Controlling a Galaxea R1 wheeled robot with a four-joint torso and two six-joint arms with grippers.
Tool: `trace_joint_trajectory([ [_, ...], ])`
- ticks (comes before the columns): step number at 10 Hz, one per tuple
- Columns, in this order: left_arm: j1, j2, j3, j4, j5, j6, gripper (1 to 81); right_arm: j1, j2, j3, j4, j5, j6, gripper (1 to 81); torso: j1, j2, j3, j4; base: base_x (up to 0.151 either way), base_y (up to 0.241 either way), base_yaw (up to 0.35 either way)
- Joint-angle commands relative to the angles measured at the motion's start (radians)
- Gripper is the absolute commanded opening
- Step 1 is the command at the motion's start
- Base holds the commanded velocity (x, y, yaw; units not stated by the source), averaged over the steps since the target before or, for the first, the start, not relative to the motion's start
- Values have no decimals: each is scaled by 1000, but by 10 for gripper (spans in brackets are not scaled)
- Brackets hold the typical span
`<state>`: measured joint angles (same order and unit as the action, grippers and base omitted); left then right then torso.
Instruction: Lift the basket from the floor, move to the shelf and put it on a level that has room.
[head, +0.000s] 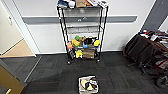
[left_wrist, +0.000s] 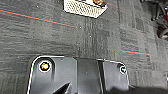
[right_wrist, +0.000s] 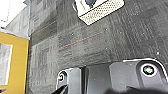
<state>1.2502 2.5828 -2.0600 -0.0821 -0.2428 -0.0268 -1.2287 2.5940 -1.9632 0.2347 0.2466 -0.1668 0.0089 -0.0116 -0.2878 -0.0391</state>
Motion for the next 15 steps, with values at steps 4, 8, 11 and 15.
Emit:
trace_joint_trajectory([
  [4,-38,-22,18,7,48,2,811,39,-24,12,-12,-50,0,811,0,0,0,0,107,0,0],
  [8,-31,-19,17,7,48,2,811,27,-24,-11,-12,-49,0,811,1,0,0,0,112,0,0],
  [11,-28,-19,15,10,48,2,811,22,-27,-20,-11,-49,0,811,0,0,0,0,115,0,0],
  [15,-28,-18,12,10,49,2,811,14,-29,-28,-11,-49,3,811,0,0,0,0,122,0,0],
])
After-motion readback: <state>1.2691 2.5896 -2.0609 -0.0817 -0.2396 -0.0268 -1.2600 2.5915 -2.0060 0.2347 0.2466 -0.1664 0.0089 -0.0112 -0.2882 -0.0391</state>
